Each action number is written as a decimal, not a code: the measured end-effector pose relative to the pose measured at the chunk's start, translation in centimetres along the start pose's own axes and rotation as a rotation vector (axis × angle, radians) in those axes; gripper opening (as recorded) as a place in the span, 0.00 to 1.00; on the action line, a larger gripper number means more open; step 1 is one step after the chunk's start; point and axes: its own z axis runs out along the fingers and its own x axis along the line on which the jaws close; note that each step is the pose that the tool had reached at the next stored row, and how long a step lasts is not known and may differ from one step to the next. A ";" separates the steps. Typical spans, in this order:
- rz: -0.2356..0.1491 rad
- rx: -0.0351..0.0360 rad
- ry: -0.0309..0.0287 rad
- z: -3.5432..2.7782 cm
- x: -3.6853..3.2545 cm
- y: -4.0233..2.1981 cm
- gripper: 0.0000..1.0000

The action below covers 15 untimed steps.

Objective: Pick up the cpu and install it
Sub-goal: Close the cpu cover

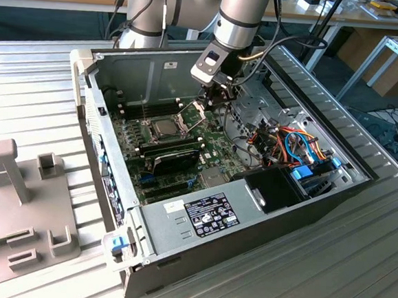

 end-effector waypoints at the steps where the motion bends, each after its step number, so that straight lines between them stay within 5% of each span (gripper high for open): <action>1: 0.000 0.0000 0.0000 0.00 0.00 -0.05 0.11; 6: 0.000 -0.0021 -0.0002 -0.03 0.04 -0.92 0.11; 12: 0.000 -0.0153 -0.0005 -0.07 0.13 -3.22 0.11; 13: 0.000 -0.0192 -0.0006 -0.08 0.16 -3.74 0.11; 14: 0.000 -0.0324 -0.0015 -0.14 0.22 -5.48 0.11; 15: 0.000 -0.0376 -0.0015 -0.14 0.25 -6.07 0.11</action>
